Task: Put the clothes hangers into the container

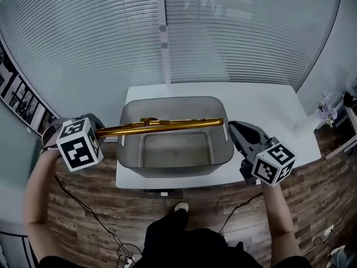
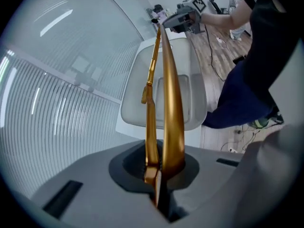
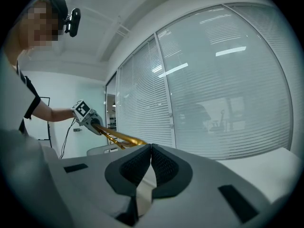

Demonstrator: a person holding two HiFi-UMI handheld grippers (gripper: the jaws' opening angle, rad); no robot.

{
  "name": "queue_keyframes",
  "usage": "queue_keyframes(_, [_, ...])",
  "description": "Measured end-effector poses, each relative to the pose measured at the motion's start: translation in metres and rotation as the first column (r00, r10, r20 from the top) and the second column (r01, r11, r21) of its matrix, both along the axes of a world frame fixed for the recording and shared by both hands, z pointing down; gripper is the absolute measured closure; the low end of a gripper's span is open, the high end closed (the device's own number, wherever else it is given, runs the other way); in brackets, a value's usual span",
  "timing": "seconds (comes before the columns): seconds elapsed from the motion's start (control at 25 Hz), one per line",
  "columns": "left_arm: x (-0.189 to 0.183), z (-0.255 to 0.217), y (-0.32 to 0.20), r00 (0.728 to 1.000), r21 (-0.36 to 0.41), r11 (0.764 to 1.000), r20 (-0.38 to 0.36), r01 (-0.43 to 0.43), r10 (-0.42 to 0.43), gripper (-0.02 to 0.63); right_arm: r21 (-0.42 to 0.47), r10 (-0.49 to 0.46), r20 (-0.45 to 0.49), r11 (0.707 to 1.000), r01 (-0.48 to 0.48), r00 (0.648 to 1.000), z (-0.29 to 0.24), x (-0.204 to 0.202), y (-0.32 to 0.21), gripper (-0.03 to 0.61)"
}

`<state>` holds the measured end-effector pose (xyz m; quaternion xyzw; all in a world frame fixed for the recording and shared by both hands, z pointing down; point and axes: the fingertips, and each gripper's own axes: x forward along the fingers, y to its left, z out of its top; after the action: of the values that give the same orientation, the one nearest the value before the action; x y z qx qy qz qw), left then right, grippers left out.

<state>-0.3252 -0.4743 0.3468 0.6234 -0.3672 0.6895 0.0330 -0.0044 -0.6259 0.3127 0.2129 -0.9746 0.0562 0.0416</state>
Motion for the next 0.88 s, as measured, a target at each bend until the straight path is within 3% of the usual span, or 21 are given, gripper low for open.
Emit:
queue_keyframes(0.16, [-0.002,0.0,-0.007,0.991,-0.063,0.996,0.113,-0.059,0.066,0.584,-0.009,-0.005,-0.005,1.0,0.005,1.0,0.002,0.0,-0.002,0.551])
queue_keyframes(0.28, [0.003,0.003,-0.015,0.981,-0.102,0.99,0.155,-0.1,0.115,0.584,-0.007,-0.014,-0.01,1.0,0.014,1.0,0.002,-0.002,-0.001,0.551])
queue_keyframes(0.88, [0.021,0.042,-0.05,0.924,-0.276,0.934,0.243,-0.226,0.295,0.584,0.0,-0.061,-0.04,0.998,0.061,0.997,-0.001,-0.024,-0.006,0.551])
